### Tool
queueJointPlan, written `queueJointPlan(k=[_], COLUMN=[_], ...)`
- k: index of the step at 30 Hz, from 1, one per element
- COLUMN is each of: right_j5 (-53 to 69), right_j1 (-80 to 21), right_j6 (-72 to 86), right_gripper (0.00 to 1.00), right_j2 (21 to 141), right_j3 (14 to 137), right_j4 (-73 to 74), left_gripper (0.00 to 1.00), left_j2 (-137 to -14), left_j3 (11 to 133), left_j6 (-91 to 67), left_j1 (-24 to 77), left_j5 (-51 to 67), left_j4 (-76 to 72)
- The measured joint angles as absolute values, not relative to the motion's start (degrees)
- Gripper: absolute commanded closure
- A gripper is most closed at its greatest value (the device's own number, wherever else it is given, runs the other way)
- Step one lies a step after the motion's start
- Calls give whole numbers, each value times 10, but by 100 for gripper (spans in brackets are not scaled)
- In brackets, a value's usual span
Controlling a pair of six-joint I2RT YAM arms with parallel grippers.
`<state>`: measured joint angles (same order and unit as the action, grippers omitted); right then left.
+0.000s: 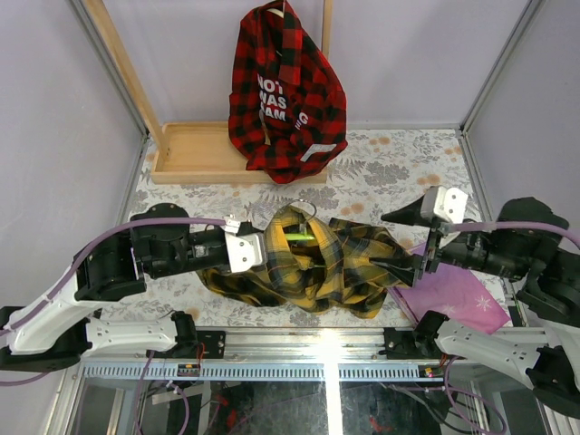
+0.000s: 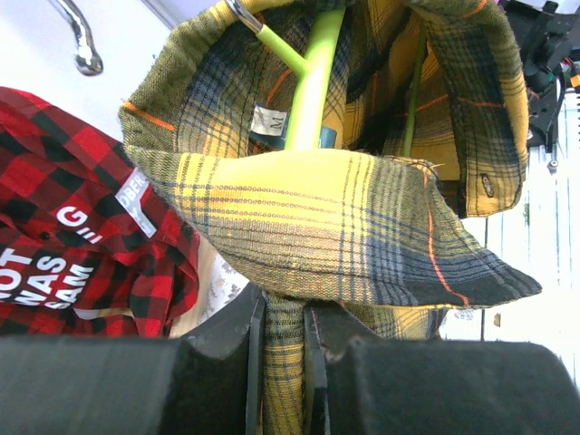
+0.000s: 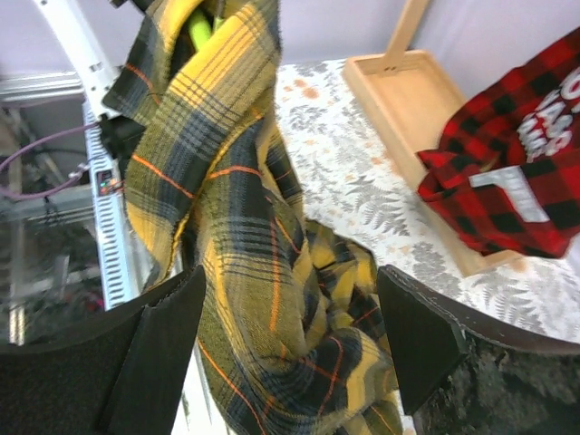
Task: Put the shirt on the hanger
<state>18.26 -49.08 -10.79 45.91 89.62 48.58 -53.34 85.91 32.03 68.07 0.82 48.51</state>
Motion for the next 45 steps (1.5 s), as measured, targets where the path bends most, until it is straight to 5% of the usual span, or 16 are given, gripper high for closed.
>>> queueJointPlan(k=[12, 21, 34, 41, 45], right_j5=[206, 180, 179, 164, 154], right_j1=[-491, -491, -492, -494, -495], right_j6=[-116, -131, -142, -135, -120], right_gripper=[22, 58, 97, 100, 92], right_j2=[460, 436, 435, 425, 421], right_j3=[841, 842, 844, 844, 842], right_j4=[512, 522, 541, 533, 531], left_gripper=[100, 100, 100, 100, 100], left_j2=[-541, -533, -530, -532, -531], left_j3=[859, 860, 860, 857, 845], left_j6=[309, 298, 291, 288, 288], left_j1=[681, 681, 680, 680, 680], left_j5=[15, 8, -5, -8, -15], left_j4=[503, 514, 526, 524, 517])
